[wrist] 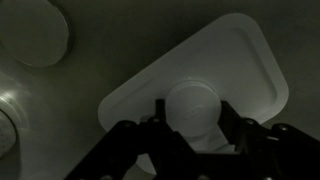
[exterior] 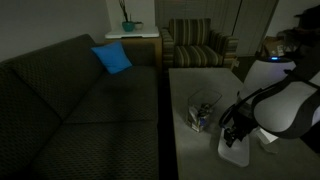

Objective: Put the white lid on top of the clear storage jar then press down the button on the lid

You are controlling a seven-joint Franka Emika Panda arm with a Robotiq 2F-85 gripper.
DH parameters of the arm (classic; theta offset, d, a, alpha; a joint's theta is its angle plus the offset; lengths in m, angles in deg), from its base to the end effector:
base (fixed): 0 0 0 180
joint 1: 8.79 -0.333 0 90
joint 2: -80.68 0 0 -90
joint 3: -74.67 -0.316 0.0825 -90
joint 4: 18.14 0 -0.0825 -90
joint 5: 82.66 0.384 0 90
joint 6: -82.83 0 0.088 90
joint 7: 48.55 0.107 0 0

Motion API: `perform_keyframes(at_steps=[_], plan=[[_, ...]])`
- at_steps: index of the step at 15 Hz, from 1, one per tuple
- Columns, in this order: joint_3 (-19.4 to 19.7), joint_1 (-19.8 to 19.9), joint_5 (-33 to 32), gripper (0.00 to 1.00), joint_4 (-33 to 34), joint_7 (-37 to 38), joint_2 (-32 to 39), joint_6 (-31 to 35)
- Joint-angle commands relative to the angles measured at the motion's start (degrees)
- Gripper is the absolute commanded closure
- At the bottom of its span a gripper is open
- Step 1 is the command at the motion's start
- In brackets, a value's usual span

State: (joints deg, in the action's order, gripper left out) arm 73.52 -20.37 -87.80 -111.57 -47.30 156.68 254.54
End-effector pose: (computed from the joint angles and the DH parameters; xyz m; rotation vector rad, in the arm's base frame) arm 0.5547 0.1324 -0.1362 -3.1024 -0.4266 -0.0624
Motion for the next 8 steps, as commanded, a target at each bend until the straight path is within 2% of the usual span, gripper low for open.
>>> perform_keyframes(at_steps=[1, 8], plan=[[2.87, -1.7, 0.73, 0.71, -9.23, 1.91, -6.25, 2.94], [6.98, -5.06, 0.8, 0.71, -20.11, 2.85, -15.43, 7.0]])
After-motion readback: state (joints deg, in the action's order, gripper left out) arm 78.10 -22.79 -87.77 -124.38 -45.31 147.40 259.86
